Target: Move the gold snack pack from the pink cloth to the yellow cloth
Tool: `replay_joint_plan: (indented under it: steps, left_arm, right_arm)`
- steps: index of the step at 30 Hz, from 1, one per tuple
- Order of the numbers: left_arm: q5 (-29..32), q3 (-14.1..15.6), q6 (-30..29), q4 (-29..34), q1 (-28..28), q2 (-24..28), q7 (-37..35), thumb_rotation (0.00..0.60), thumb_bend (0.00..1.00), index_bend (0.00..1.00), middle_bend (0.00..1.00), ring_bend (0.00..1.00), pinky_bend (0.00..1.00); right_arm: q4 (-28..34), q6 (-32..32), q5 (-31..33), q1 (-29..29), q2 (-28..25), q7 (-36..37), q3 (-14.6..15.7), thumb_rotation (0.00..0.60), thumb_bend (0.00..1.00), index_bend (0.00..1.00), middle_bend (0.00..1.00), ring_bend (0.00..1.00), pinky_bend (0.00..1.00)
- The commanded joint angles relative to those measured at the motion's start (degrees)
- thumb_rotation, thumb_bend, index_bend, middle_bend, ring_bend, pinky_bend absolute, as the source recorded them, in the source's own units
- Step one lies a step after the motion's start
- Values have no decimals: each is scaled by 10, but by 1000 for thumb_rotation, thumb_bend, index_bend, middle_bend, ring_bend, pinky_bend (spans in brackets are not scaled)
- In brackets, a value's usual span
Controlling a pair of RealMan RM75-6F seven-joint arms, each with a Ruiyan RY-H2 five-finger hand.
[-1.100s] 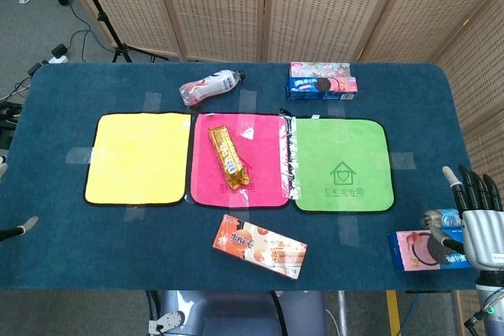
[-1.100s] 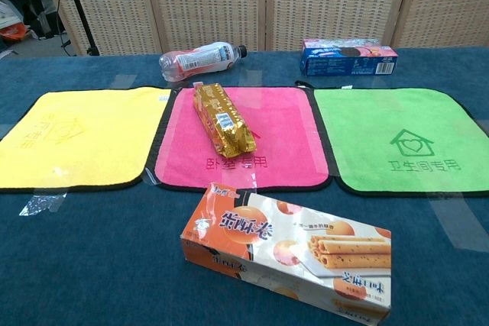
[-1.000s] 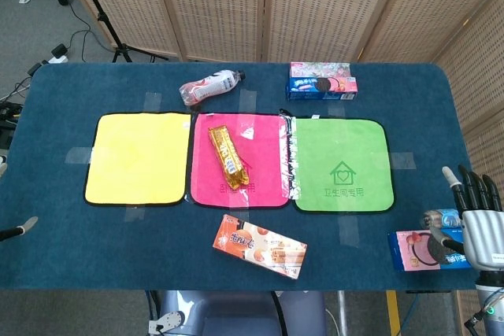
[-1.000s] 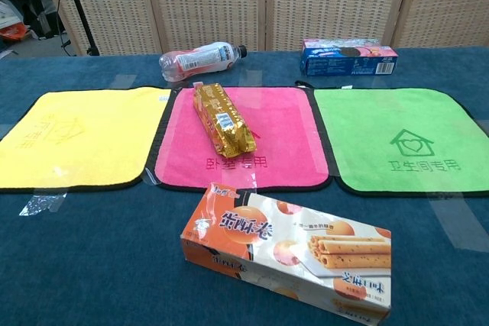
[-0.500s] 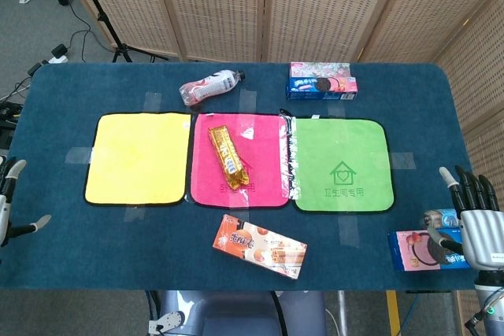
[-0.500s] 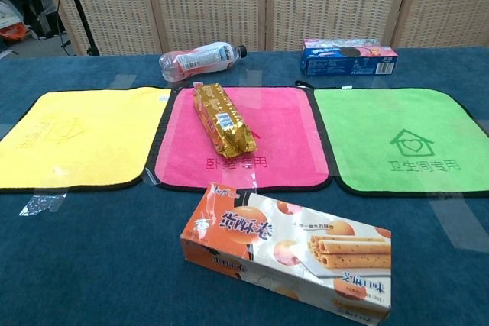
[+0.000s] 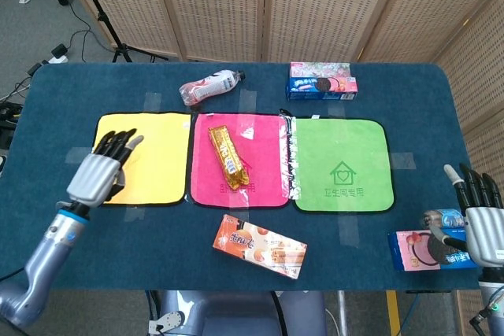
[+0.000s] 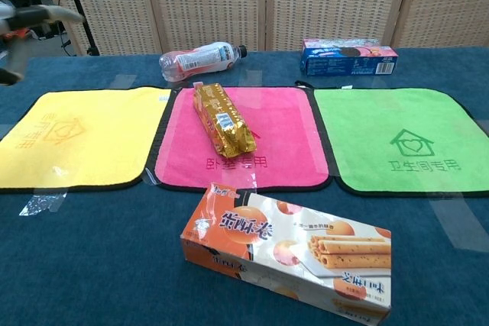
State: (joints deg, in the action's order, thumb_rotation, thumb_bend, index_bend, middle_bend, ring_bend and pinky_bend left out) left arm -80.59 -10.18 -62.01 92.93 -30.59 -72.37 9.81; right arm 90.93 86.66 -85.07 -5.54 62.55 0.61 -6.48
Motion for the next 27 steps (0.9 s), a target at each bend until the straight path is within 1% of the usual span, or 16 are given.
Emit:
replay_joint_plan:
  steps: [1, 3, 6, 10, 13, 15, 17, 19, 23, 27]
  left_arm:
    - [34, -50, 126, -31, -119, -71, 30, 600, 1000, 9, 0, 0, 0]
    - [53, -61, 159, -55, -153, -94, 37, 600, 1000, 35, 0, 0, 0]
    - [72, -68, 174, -81, -181, -122, 56, 600, 1000, 96, 0, 0, 0]
    - [97, -70, 186, -116, -211, -158, 94, 600, 1000, 159, 4, 5, 0]
    - [125, -75, 198, -146, -238, -190, 118, 600, 1000, 219, 46, 50, 25]
    - [136, -75, 207, -174, -260, -213, 139, 600, 1000, 265, 89, 98, 72]
    - [147, -75, 211, -196, -276, -232, 153, 600, 1000, 282, 103, 114, 88]
    - [162, -67, 229, -222, -295, -257, 169, 600, 1000, 282, 104, 115, 105]
    - [184, -56, 238, -256, -312, -290, 179, 600, 1000, 283, 104, 120, 167]
    - [190, -52, 238, -286, -324, -318, 173, 600, 1000, 307, 124, 139, 168]
  right_arm:
    - [-5, -7, 11, -2, -2, 10, -4, 600, 0, 0, 0, 0, 0]
    - [-7, -11, 15, -3, -3, 15, -5, 600, 0, 0, 0, 0, 0]
    - [-10, -16, 21, -4, -4, 19, -7, 600, 0, 0, 0, 0, 0]
    - [-14, -22, 28, -5, -4, 25, -9, 600, 0, 0, 0, 0, 0]
    - [-18, -28, 34, -7, -4, 29, -11, 600, 0, 0, 0, 0, 0]
    - [-21, -33, 38, -8, -4, 31, -11, 600, 0, 0, 0, 0, 0]
    - [-22, -35, 41, -8, -4, 32, -12, 600, 0, 0, 0, 0, 0]
    - [-23, -37, 44, -8, -4, 35, -12, 600, 0, 0, 0, 0, 0]
    - [-24, -40, 47, -8, -5, 37, -12, 600, 0, 0, 0, 0, 0]
    - [-25, -43, 49, -8, -5, 37, -12, 600, 0, 0, 0, 0, 0]
